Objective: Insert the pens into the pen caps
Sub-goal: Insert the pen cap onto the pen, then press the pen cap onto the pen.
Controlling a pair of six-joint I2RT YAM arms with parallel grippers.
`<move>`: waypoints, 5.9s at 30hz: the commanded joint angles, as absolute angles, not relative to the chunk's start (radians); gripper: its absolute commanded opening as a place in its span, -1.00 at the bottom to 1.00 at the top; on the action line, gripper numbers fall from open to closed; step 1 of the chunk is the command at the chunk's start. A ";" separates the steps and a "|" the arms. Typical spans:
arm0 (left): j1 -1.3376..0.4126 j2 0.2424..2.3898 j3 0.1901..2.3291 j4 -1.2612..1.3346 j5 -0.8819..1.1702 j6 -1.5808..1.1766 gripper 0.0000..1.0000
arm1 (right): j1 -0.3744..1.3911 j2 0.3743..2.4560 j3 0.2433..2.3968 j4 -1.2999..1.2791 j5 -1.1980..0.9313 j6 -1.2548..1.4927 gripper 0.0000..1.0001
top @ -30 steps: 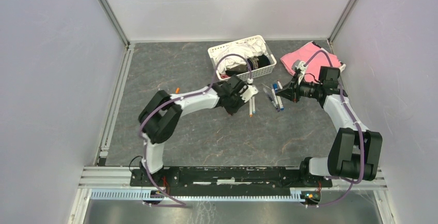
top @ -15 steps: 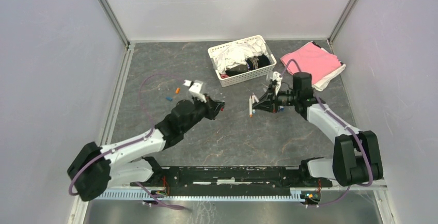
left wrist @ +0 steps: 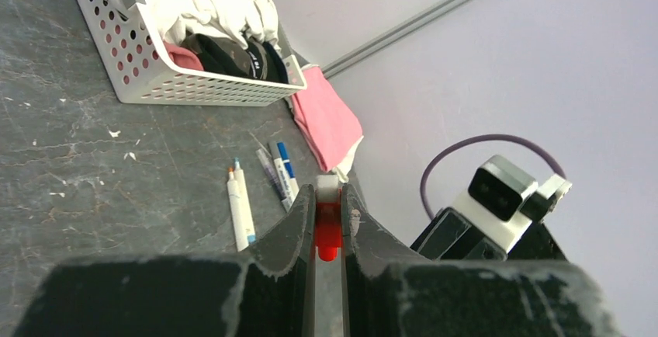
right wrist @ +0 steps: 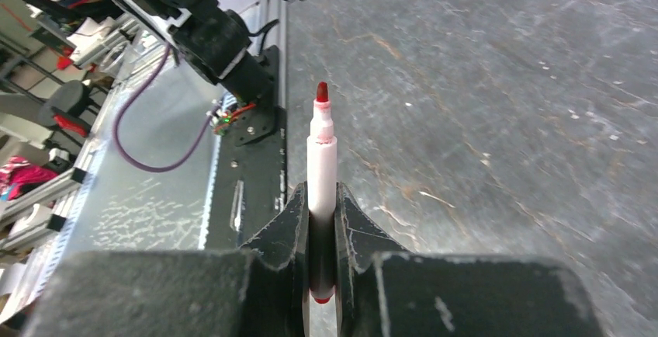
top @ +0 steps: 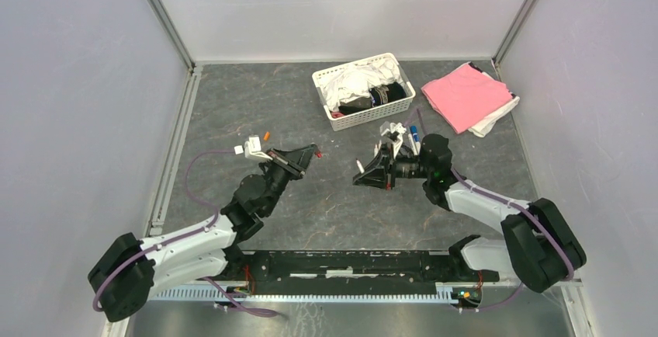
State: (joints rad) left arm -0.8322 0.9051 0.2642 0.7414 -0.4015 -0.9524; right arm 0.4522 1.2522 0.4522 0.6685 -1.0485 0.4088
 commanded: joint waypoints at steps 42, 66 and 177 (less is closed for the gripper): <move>-0.994 1.124 0.346 1.018 -0.459 -0.930 -0.96 | 0.605 1.336 0.518 0.676 -0.911 0.536 -1.00; -0.997 1.145 0.348 1.015 -0.445 -0.930 -0.96 | 0.591 1.330 0.516 0.690 -0.917 0.542 -1.00; -1.100 1.077 0.604 0.561 -0.359 -0.621 -0.20 | 0.559 1.272 0.445 0.974 -1.057 0.565 -1.00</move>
State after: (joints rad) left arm -1.1011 1.0706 0.5636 0.5507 -0.3641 -0.6498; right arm 0.5556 1.2945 0.4267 0.9207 -1.0393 0.5621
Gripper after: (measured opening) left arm 0.479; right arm 0.128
